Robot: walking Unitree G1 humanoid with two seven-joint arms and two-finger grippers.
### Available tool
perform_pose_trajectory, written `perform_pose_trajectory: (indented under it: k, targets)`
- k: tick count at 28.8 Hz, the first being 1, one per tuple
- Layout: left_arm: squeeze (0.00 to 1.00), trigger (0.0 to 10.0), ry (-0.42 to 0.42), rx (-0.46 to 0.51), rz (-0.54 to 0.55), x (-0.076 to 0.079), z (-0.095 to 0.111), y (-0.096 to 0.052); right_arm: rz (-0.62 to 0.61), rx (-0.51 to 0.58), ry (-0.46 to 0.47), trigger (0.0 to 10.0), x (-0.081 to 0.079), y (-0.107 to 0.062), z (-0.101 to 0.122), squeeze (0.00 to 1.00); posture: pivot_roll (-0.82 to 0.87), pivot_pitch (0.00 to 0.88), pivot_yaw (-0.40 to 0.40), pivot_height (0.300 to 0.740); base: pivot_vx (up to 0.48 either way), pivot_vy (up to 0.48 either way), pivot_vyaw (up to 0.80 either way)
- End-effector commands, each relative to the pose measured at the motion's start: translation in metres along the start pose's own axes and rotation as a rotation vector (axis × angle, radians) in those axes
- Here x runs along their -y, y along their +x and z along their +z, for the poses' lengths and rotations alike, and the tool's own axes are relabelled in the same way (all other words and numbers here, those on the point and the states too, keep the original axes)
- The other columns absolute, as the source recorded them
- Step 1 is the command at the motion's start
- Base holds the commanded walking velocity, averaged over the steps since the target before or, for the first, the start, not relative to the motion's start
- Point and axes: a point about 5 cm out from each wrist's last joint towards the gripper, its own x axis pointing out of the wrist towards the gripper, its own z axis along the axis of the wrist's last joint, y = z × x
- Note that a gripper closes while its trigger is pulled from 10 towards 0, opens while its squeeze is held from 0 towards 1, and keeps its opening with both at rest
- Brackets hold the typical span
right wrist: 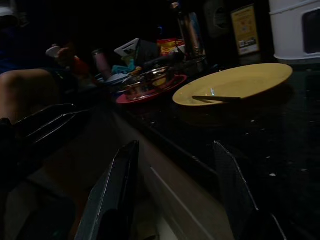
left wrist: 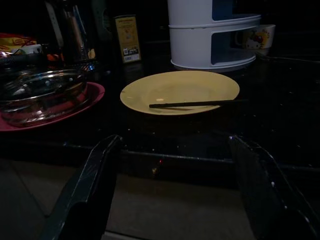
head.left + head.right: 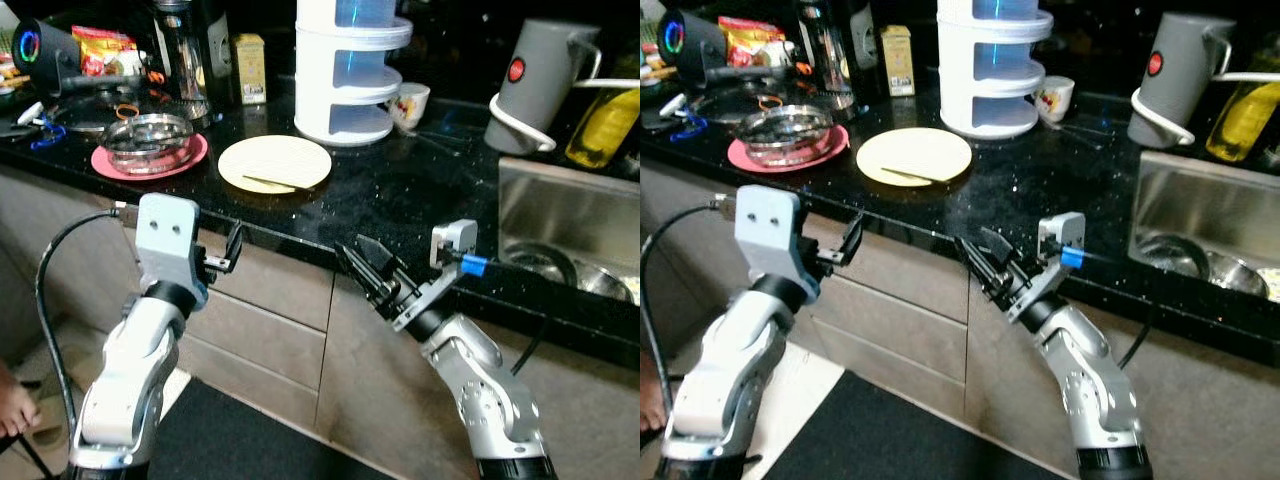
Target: Kitchen organization
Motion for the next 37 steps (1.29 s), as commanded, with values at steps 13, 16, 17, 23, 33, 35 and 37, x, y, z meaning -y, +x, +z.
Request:
perform_pose_trajectory:
  k: [13,16,17,23,33,35,37]
  targets:
    - [0.00,10.0,0.016,0.002,-0.003,-0.002,-0.001,0.004,0.006,0.014,0.003,10.0,0.002,0.004,0.003,0.00,-0.05,0.000,-0.049,0.740,0.310,0.000,0.00]
    - [0.00,10.0,0.015,0.006,-0.008,-0.002,0.000,0.005,0.007,0.014,0.002,10.0,0.002,0.004,0.003,0.00,-0.05,0.000,-0.048,0.740,0.314,0.000,0.00]
    - [0.00,10.0,0.012,0.011,-0.015,-0.001,0.001,0.006,0.009,0.015,0.002,10.0,0.002,0.005,0.004,0.00,-0.05,0.000,-0.049,0.740,0.292,0.000,0.00]
    - [0.00,10.0,0.006,0.022,-0.028,0.001,0.003,0.008,0.010,0.018,0.000,10.0,0.003,0.005,0.005,0.00,-0.05,0.000,-0.050,0.740,0.285,0.000,0.00]
    - [0.00,10.0,-0.022,0.128,-0.192,0.012,0.028,0.016,-0.011,0.041,0.025,10.0,0.006,0.007,0.009,0.00,-0.05,0.000,-0.052,0.740,0.000,0.000,0.00]
    - [0.00,10.0,0.031,0.135,-0.230,0.010,0.030,0.017,-0.013,0.042,0.025,10.0,0.006,0.007,0.009,0.00,-0.05,0.000,-0.054,0.740,0.000,0.000,0.00]
    - [0.00,10.0,0.078,0.133,-0.258,0.009,0.031,0.018,-0.014,0.043,0.024,10.0,0.007,0.007,0.010,0.00,-0.05,0.000,-0.054,0.740,0.000,0.000,0.00]
